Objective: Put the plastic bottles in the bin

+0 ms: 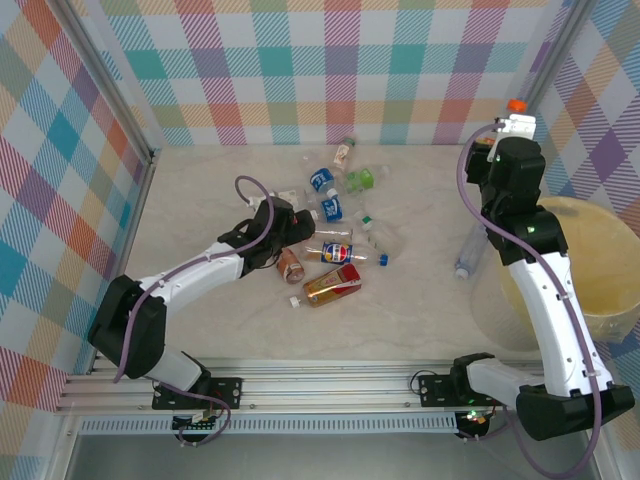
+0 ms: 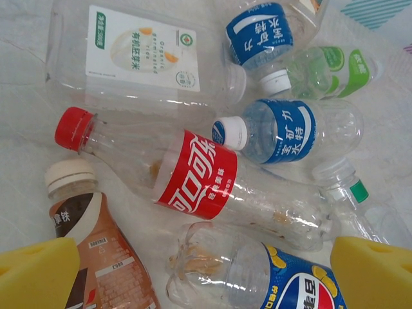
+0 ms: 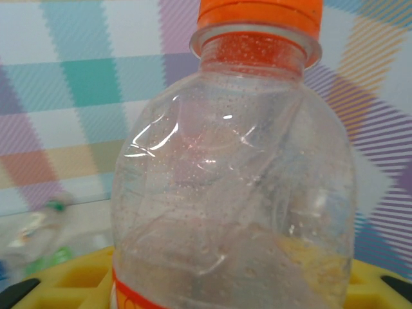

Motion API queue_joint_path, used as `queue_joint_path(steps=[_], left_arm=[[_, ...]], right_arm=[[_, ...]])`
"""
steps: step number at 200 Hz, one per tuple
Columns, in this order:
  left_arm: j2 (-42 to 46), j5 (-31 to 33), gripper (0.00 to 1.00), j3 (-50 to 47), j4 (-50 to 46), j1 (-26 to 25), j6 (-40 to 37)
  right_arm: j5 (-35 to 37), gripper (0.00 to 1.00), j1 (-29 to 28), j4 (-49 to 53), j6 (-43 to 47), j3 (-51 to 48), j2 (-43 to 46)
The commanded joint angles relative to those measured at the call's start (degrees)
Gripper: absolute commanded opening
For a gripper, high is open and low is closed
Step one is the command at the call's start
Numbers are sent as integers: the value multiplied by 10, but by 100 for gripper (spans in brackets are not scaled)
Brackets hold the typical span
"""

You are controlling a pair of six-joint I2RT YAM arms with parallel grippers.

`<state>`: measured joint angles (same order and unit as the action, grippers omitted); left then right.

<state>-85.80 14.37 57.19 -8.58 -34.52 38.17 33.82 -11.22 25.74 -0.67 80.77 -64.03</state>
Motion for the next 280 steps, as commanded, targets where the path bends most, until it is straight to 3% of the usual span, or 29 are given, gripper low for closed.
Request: queue_joint_path(steps=[1,33,108,172,229,280], left_arm=[[-4,-13,100,21,11,-1,5],[-8,-15,100,38,0,-1,2],[-48,-76,100,100,-12,-1,-11],[-35,-61,100,86,-19,-1,-2],[-39,-53,100,88,-22,-1,-5],[-47,-57,100,88,-19,0,-3]], right_arm=[[134,45,29,-5,59,7,-5],[131,45,133,20,15,-29,39],[137,47,275,16,-51,-157,111],[138,52,324,45,-130,-196,90],[136,82,326,78,-178,-181,84],[104,87,326,81,-186,-175,106]])
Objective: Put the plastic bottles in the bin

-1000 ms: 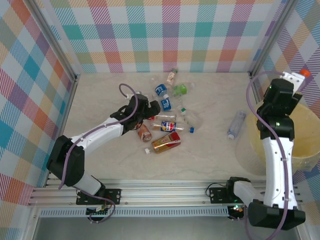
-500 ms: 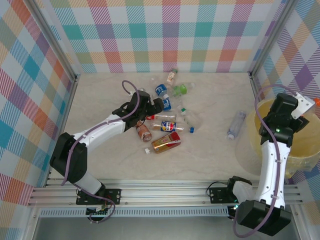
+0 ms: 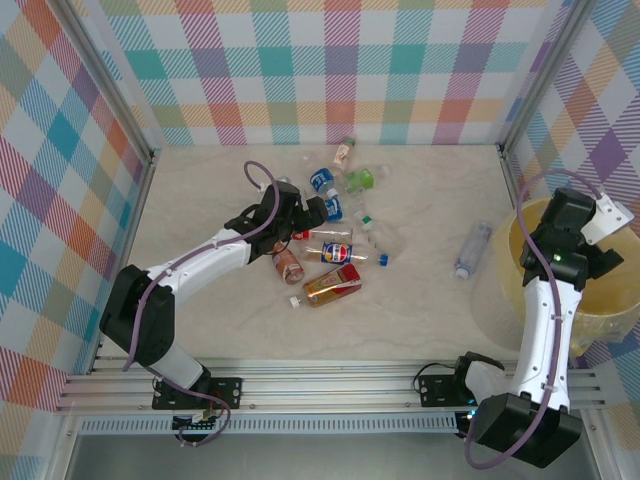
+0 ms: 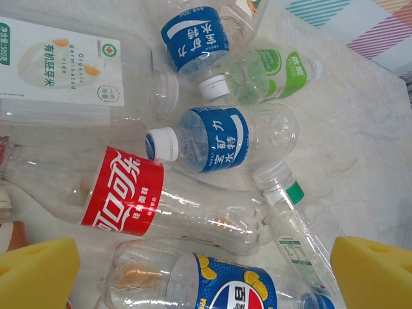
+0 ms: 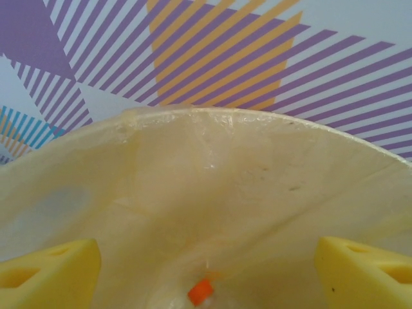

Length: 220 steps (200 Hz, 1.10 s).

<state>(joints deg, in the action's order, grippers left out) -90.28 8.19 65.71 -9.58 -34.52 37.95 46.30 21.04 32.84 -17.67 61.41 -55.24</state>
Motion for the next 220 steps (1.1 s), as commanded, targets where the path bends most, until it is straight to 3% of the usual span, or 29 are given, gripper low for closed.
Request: queue_joint_path(steps=[1,39,89,135,169,220], left_arm=[[-2,4,100,3,-8,-1,0],[-2,6,100,0,-7,0,-1],[5,8,100,-5,-6,0,-1],[16,15,100,-12,-5,1,-2],[19,17,100,-16,-2,2,-1],[32,26,100,-34,6,3,1]], right_arm=[[-23,87,3,10,-16,19,18],[-116,89,3,4,-24,21,48],[-187,93,3,32,-37,54,37],[-383,100,3,48,-86,99,40],[-581,100,-13,41,-92,149,-5],[-548,100,-152,63,-56,213,-91]])
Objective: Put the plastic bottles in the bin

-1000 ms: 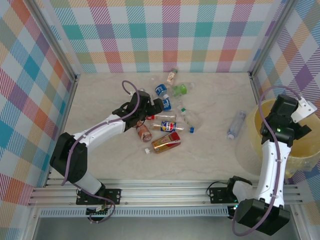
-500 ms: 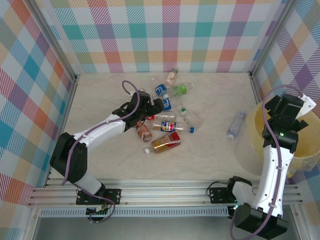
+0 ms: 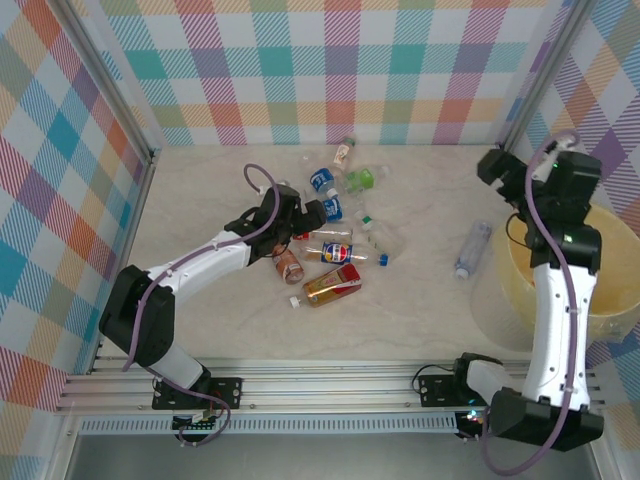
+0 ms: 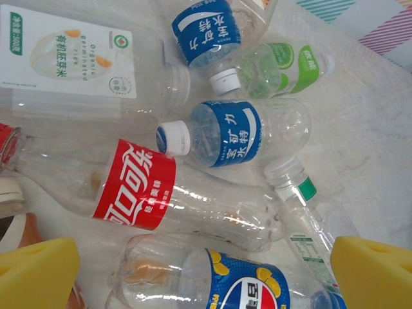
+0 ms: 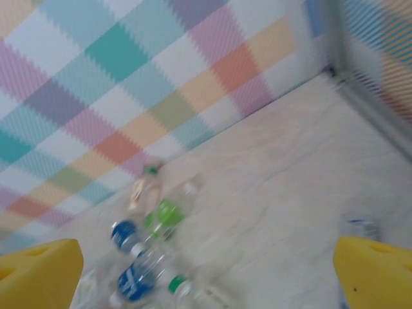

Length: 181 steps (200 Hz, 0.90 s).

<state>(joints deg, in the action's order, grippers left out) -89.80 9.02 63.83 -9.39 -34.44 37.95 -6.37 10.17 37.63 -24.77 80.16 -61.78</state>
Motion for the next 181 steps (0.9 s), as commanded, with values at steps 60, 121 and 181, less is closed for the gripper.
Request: queue_joint_path(steps=[60,121,181], left_arm=[[54,-17,100,-54,56,9,-22],[105,-59,100,-99,103,9,-74],[103,-26,100,-111,92,10,-69]], right_arm=[[126,100,-185,68,17,96,-189],[267,100,-230,68,-45,76,-311],[379,100,-230,32,-139,-5,-362]])
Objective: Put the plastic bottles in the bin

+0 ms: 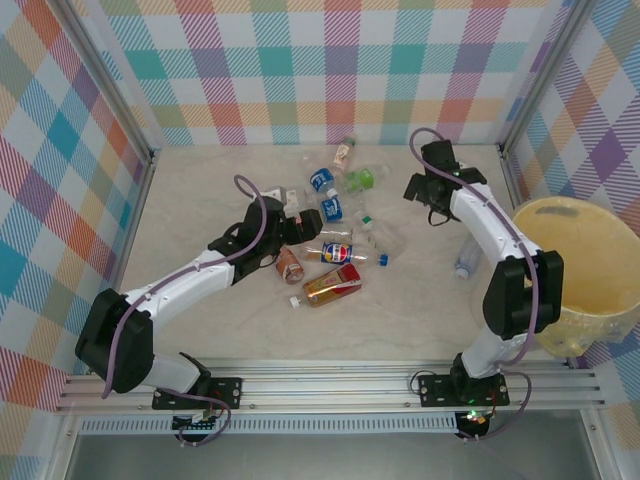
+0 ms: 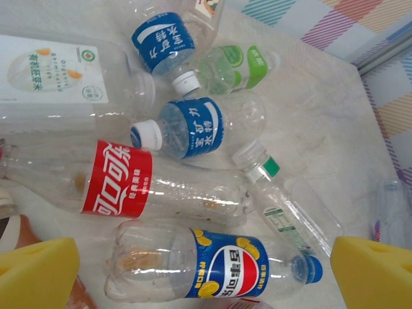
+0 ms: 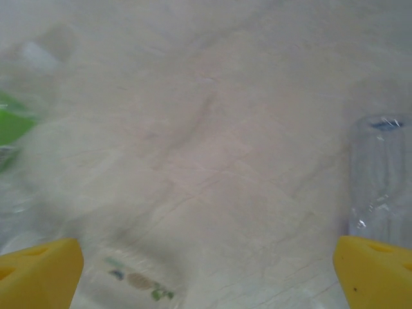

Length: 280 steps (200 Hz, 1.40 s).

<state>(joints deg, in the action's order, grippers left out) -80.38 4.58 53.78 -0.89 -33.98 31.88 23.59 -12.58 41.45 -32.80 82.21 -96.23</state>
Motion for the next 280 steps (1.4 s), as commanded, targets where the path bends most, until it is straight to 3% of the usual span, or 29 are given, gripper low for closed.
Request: queue_joint_path(steps=[1,56,209,280], left_arm=[[9,19,100,-11,7,5,-8],[15,37,100,-23,-1,6,-2],[21,56,100,-34,-9,5,7],[4,56,100,-23,-15,5,14]], right_arm=[[81,100,-2,-6,-60,-26,-18],[114,100,10,-10,-150,-80,-40],[94,100,55,-26,-169,-151,-74],[-170,97,50,-200,-17,-185,14]])
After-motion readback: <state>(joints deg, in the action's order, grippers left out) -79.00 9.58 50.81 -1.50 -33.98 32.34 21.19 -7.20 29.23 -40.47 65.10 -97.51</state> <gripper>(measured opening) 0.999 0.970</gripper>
